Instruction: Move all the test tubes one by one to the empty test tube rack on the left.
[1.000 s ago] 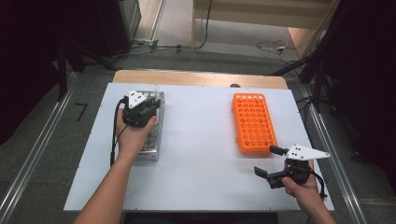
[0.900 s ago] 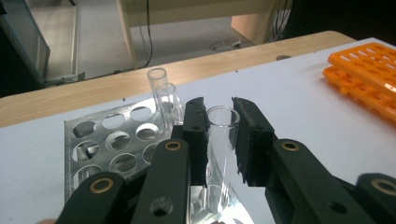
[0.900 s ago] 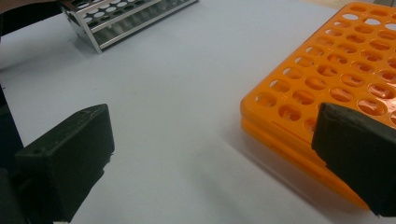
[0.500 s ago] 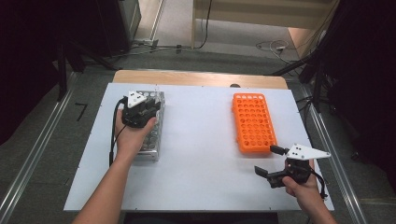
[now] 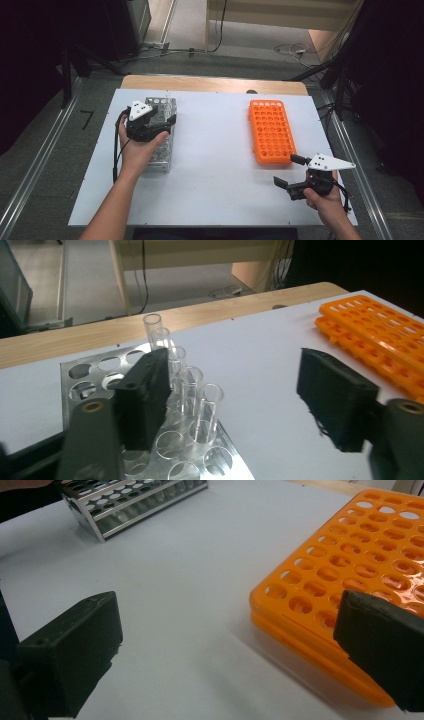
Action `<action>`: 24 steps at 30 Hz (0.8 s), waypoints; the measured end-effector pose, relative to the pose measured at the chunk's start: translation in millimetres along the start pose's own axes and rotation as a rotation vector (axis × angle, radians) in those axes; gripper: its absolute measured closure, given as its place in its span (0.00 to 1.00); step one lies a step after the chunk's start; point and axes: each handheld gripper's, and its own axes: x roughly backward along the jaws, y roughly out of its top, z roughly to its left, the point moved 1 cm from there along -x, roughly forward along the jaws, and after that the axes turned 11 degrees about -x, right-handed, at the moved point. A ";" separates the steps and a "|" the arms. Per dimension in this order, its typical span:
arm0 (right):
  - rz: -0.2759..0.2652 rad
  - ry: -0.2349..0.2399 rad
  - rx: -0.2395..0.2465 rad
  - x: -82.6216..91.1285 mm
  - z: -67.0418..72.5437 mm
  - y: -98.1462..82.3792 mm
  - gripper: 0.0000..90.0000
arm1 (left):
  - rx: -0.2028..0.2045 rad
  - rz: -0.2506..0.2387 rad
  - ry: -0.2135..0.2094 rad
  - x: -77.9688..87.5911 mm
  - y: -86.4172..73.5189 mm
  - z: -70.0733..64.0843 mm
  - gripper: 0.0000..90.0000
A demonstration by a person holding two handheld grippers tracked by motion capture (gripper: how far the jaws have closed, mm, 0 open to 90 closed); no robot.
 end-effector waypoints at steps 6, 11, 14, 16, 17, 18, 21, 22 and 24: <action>-0.003 -0.005 0.006 -0.5 -1.3 0.3 0.00 | 0.000 -0.016 -0.024 15.0 1.8 -8.7 0.05; -0.003 -0.013 0.004 -1.0 -3.2 0.1 0.00 | -0.027 -0.035 -0.062 29.1 2.3 -16.7 0.00; -0.004 -0.020 -0.003 -0.5 -4.4 -0.1 0.00 | -0.031 -0.050 -0.074 38.8 1.3 -20.2 0.00; -0.005 -0.021 -0.002 -0.3 -5.5 -0.2 0.00 | -0.032 -0.066 -0.089 44.8 -0.5 -22.9 0.00; -0.007 -0.021 -0.001 -0.1 -6.1 -0.3 0.00 | -0.032 -0.067 -0.092 48.0 -1.7 -24.2 0.00; -0.009 -0.022 -0.003 0.0 -6.4 -0.3 0.00 | -0.032 -0.071 -0.097 50.8 -3.4 -25.5 0.00; -0.011 -0.027 -0.005 0.1 -7.9 -0.6 0.00 | -0.037 -0.076 -0.102 58.4 -9.5 -29.7 0.00; -0.012 -0.029 -0.004 0.2 -8.6 -0.8 0.00 | -0.036 -0.079 -0.103 60.8 -11.8 -30.8 0.00; -0.015 -0.033 -0.009 0.0 -9.8 -1.0 0.00 | -0.039 -0.082 -0.101 65.6 -16.3 -32.2 0.00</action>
